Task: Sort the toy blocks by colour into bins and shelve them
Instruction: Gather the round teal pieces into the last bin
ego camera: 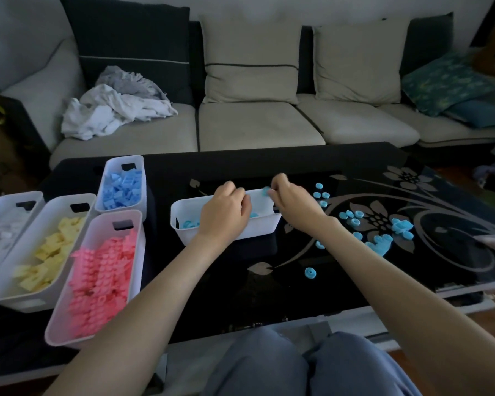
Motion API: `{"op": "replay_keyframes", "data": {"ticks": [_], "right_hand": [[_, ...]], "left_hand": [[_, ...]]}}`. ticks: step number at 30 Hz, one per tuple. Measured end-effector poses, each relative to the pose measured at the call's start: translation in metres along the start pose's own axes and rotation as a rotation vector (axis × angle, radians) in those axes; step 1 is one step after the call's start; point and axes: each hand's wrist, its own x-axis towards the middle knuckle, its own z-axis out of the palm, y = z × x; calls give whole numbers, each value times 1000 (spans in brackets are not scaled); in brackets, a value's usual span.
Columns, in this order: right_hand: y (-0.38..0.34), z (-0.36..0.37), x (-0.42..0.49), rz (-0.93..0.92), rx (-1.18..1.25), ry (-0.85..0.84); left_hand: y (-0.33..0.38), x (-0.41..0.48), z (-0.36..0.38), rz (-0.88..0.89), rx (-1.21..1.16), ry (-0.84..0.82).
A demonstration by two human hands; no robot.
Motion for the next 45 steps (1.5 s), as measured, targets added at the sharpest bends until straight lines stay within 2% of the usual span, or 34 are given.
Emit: {"op": "replay_keyframes", "data": {"ticks": [3,7,10,13,15,17,23,29,33,36,45], "right_hand": [[0,8,-8,-111,-52,-73],[26,-10,-33,-2,69,77],[72,-27,-61,227,-15,49],[120,-40,-93,423,-149,-57],[141,-41,-107,475,-221,-135],[151,-36,-116,479,-257,-197],[155,-21,-112,318,-251,-115],[152,-17,-94,189,-280,-95],[151,-12,-81,221,-335,-11],[150,-9,-72,272,-345,-1],[143,-7,-56,286,-421,22]], "left_hand": [[14,-1,1,103,-49,79],[40,-3,9,232,-162,121],[68,-11,26,383,-267,-110],[91,-19,47,433,-209,-524],[98,-23,61,435,-119,-717],[102,-24,76,406,-80,-793],[109,-11,101,242,-96,-655],[118,0,112,320,-30,-501],[121,3,116,210,-106,-481],[123,2,117,154,-68,-439],[122,0,121,93,-11,-409]]}}
